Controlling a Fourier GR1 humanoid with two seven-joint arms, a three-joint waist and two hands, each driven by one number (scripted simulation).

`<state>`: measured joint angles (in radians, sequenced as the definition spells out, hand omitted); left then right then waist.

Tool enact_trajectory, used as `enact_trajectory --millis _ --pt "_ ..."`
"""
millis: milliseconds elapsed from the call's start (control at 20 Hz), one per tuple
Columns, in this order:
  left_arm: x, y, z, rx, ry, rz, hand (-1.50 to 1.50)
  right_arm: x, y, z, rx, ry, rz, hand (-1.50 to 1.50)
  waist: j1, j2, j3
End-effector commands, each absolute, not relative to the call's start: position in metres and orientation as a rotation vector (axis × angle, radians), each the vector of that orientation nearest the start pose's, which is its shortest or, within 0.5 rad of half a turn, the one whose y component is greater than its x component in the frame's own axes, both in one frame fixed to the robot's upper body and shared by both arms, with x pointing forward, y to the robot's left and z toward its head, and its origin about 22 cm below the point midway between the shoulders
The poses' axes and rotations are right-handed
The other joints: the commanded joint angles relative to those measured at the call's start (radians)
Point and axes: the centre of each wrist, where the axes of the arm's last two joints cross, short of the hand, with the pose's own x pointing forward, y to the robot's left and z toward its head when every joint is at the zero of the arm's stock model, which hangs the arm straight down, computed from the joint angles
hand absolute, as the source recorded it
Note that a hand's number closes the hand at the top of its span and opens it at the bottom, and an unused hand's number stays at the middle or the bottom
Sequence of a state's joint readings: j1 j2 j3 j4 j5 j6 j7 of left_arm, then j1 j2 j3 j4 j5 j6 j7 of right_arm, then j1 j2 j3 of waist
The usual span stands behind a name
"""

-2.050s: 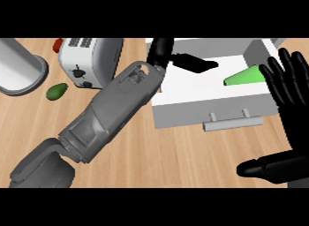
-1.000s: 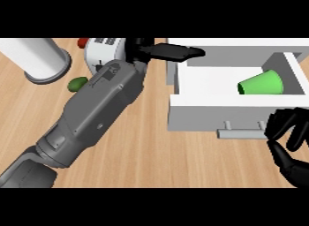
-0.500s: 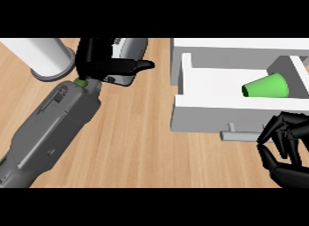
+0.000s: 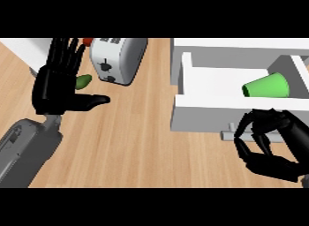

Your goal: Pick up the cup, place it into the drawer and close the drawer

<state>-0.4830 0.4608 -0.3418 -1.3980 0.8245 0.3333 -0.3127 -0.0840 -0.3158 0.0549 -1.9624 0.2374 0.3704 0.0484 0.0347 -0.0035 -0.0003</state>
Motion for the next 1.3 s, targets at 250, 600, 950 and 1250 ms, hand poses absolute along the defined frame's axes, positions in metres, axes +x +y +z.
enact_trajectory --millis 250,600,950,1250 --pt "0.292 0.288 0.070 -0.258 -1.877 0.158 -1.50 0.257 -0.237 0.059 -0.383 -1.713 1.174 1.50 -0.011 0.005 0.001" --pt "0.293 0.316 0.062 -0.246 -1.890 0.183 -1.50 0.303 -0.212 0.022 -0.399 -1.628 1.214 -1.50 -0.024 0.007 0.000" --pt "0.265 0.315 0.038 -0.241 -1.897 0.188 -1.50 0.343 -0.226 -0.012 -0.464 -1.545 1.271 -1.50 -0.014 0.009 0.001" --pt "0.262 0.330 0.051 -0.252 -1.876 0.202 -1.50 0.362 -0.241 -0.022 -0.426 -1.549 1.226 -1.50 -0.019 0.006 0.001"
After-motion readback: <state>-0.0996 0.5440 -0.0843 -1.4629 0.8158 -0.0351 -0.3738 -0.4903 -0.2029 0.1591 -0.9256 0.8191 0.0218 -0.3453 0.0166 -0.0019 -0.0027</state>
